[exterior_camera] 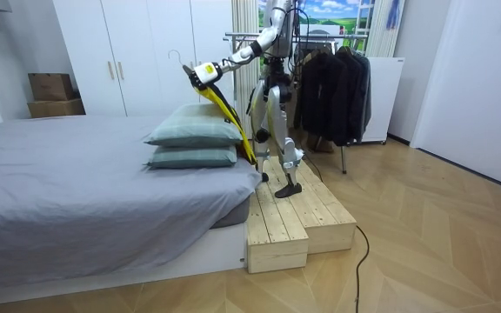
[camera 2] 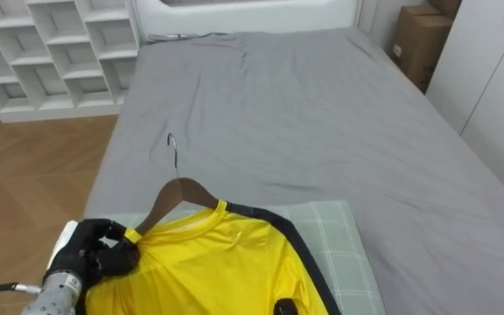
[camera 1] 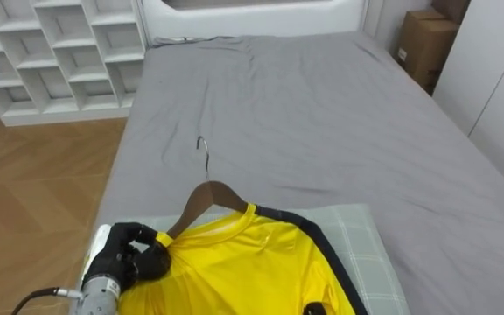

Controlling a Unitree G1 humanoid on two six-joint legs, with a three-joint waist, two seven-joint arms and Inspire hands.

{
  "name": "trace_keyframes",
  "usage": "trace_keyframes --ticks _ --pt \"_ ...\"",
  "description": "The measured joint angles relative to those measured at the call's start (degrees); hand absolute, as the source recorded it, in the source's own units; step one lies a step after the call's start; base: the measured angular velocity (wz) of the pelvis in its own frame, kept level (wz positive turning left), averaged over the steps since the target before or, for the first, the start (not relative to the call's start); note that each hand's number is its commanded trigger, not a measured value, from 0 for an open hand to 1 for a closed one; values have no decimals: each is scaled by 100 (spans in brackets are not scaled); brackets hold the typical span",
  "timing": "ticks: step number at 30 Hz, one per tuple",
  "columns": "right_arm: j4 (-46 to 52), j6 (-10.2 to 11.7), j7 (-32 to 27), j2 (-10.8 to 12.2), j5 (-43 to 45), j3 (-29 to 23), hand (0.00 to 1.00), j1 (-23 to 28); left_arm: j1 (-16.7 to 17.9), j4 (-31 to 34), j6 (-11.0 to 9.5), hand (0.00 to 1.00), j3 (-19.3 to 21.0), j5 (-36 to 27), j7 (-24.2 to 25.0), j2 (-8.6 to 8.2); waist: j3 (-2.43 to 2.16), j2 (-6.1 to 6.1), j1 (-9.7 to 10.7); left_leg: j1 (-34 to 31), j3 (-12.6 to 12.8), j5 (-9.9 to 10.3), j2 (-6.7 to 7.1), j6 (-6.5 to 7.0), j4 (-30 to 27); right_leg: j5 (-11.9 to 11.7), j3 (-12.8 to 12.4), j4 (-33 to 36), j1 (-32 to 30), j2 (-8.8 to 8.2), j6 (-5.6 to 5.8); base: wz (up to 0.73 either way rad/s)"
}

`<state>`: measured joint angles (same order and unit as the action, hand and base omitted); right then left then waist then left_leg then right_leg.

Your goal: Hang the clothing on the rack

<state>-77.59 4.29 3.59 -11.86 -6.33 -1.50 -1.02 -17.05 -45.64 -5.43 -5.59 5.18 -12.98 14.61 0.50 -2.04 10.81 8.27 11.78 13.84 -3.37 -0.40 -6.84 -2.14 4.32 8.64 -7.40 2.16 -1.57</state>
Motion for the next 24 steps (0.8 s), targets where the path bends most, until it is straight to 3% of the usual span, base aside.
trace_keyframes --ticks 5,12,15,22,24 --pt "-7 -16 -383 -114 254 -433 0 1 94 406 -1 100 23 1 -96 47 8 73 8 40 -94 -1 0 1 -17 92 50 104 21 -17 5 6" --pt "299 -81 -1336 -360 973 -1001 0 -31 110 576 29 100 22 15 -445 250 -49 194 -16 22 -122 7 -9 0 0 137 103 125 17 -23 9 4" --pt "489 -62 -1723 -515 1418 -1008 0 -174 115 682 50 100 22 8 -575 285 -84 211 -7 25 -117 6 -8 1 -4 139 97 125 18 -22 11 0" --pt "1244 -63 -2419 -568 2188 -1050 0 -429 127 794 149 100 -6 7 -665 289 -86 216 -29 40 -120 4 -11 1 -94 138 98 130 50 -29 10 0" --pt "1941 -76 -2649 -568 2598 -1060 0 -352 200 1052 217 100 -4 68 -673 297 -86 218 -90 47 -118 3 -8 1 -103 142 94 152 46 -34 6 0"
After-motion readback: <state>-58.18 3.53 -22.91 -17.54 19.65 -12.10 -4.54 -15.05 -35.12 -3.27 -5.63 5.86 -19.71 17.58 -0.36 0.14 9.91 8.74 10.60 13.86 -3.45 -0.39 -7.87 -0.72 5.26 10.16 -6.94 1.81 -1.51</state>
